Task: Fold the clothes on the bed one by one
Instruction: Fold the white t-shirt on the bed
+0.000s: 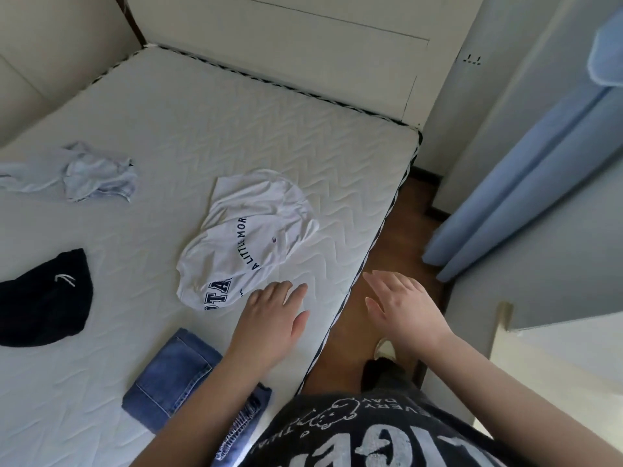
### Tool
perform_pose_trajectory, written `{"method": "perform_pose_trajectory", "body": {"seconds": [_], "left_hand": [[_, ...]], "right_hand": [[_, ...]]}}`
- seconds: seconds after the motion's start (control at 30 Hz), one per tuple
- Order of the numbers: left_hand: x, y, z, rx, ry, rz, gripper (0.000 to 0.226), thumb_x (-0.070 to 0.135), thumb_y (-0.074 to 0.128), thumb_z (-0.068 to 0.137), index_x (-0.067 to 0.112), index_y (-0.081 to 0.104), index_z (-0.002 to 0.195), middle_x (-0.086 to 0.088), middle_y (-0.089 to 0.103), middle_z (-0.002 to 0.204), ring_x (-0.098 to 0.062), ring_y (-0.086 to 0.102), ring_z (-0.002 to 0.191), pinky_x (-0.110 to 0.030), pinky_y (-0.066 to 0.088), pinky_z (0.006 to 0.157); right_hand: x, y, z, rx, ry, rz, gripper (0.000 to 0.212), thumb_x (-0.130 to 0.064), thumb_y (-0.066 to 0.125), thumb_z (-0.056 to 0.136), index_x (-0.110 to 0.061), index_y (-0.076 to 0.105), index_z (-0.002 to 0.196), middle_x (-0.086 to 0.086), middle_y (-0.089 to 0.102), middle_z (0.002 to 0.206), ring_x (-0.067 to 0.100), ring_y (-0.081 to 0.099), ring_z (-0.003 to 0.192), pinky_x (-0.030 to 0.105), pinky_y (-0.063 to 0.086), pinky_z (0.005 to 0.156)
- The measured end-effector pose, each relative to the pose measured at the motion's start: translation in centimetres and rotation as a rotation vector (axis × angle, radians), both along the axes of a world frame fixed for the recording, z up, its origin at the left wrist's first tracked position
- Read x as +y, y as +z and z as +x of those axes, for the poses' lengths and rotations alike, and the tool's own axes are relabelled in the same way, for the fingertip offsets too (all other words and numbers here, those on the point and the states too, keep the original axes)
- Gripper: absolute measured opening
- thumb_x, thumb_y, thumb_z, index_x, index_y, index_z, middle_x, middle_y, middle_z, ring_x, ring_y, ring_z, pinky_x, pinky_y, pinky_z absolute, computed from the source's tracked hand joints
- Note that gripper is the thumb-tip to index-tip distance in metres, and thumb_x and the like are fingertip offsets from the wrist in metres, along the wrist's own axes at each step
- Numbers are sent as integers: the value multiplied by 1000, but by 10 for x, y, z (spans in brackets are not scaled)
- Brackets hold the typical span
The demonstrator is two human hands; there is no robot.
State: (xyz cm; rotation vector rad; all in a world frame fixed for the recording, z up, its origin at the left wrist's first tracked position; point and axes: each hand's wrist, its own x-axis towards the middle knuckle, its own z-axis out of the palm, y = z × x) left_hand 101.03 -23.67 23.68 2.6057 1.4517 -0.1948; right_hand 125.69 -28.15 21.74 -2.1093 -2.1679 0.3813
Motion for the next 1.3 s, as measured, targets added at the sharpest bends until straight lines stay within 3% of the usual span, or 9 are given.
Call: {"method": "perform_pose_trajectory", "body": {"seconds": [0.1, 0.2, 0.27, 0.47, 0.63, 0.9, 1.1, 1.23, 1.3], "left_hand": [[18, -3, 30, 6, 83, -33, 57, 43, 30, 91, 17, 62, 131, -4, 66, 119, -27, 63, 110, -40, 51, 90], [41, -5, 49, -17, 152, -65, 54, 45, 34, 98, 20, 48, 144, -4, 53, 140, -24, 49, 129, -40, 37, 105], [56, 0, 49, -17, 239, -63, 62, 52, 23, 97, 23, 40, 149, -1, 45, 147, -22, 40, 137, -38, 31, 110], [71, 12, 37, -56, 429, -30, 75, 55, 15, 88, 18, 49, 143, -5, 56, 136, -27, 53, 125, -42, 42, 99], [77, 2, 37, -86, 524, -25, 63, 47, 30, 90, 12, 59, 134, -9, 65, 123, -31, 62, 113, -44, 50, 88], [119, -37, 26, -172, 652, -52, 49, 38, 50, 97, 22, 48, 144, -8, 47, 146, -30, 45, 133, -45, 35, 106], [160, -56, 34, -200, 607, -63, 50, 31, 64, 92, 16, 55, 138, -12, 53, 140, -32, 49, 130, -46, 41, 102], [187, -70, 54, -127, 528, -132, 52, 38, 49, 98, 18, 43, 146, -9, 42, 150, -28, 39, 138, -41, 33, 109], [205, -77, 64, -132, 538, -147, 50, 35, 52, 96, 16, 48, 143, -12, 46, 146, -30, 43, 135, -43, 37, 106]], "right_hand": [[40, -6, 30, 12, 88, -47, 52, -39, 40, 101, -21, 38, 149, 1, 42, 151, 20, 36, 141, 36, 24, 116], [75, 1, 56, -16, 162, -22, 52, -38, 40, 101, -18, 40, 149, 5, 41, 152, 24, 31, 144, 38, 20, 119], [95, 8, 67, -62, 215, 6, 52, -38, 42, 100, -17, 43, 147, 8, 42, 152, 27, 30, 145, 42, 17, 120], [155, 5, 73, -67, 371, -13, 54, -39, 37, 102, -18, 33, 152, 6, 32, 157, 25, 19, 149, 39, 6, 121], [196, -9, 50, -67, 525, -68, 54, -37, 38, 101, -16, 33, 151, 8, 33, 156, 26, 21, 148, 39, 9, 120], [263, -24, 30, -164, 641, -133, 55, -40, 34, 102, -21, 26, 153, 4, 26, 160, 22, 19, 148, 36, 11, 120], [302, -38, 34, -194, 598, -201, 56, -37, 37, 100, -21, 27, 153, 1, 30, 157, 20, 25, 144, 33, 18, 117], [316, -56, 38, -177, 580, -286, 56, -35, 38, 100, -20, 25, 152, 0, 31, 156, 19, 27, 143, 33, 22, 114], [329, -67, 40, -186, 594, -324, 57, -35, 37, 100, -20, 23, 153, -1, 30, 156, 18, 27, 143, 32, 22, 114]]}}
